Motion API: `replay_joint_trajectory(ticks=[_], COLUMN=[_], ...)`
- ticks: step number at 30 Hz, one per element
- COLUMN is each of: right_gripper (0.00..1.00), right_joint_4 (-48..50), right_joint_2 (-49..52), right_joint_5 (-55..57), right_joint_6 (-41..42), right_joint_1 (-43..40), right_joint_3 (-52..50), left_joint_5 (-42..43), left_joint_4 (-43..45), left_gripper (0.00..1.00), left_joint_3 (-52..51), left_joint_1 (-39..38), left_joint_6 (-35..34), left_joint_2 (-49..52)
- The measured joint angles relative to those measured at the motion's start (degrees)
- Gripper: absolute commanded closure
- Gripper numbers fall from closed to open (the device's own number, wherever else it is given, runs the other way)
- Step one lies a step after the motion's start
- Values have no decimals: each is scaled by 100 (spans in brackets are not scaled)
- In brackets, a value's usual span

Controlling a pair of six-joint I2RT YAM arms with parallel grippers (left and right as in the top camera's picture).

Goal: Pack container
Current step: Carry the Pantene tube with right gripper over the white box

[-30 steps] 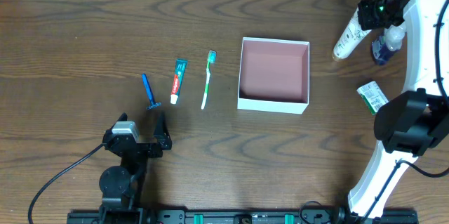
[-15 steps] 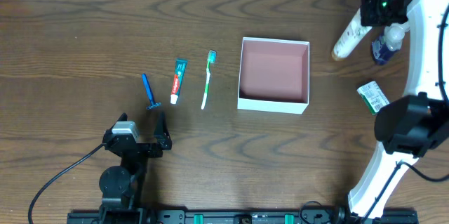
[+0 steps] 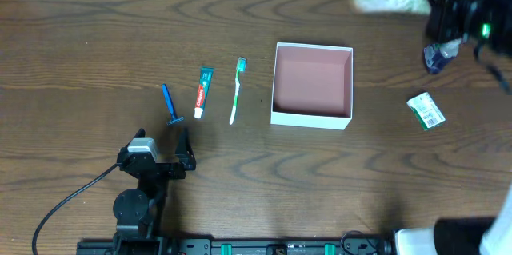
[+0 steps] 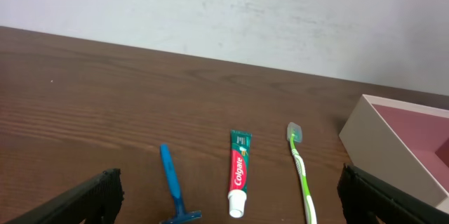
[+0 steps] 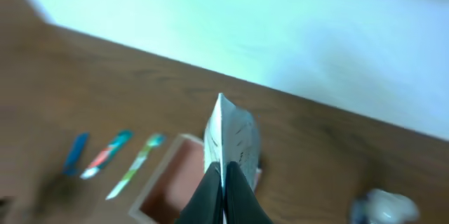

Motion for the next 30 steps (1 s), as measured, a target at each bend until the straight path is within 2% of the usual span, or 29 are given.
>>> replay_joint_trajectory(ticks=[8,30], right_gripper=[99,99], right_joint_4=[-535,146], right_joint_2=[190,2649], right_joint_5=[37,297], right_joint_6=[52,238], right_joint_1=[852,1436], right_joint_3=[-136,-302], left_joint_5=[0,0], left_joint_4=[0,0], left_gripper=[2,2], left_joint_3=[0,0], left_joint_1=[0,0], left_joint_6=[0,0], left_joint_2=[0,0])
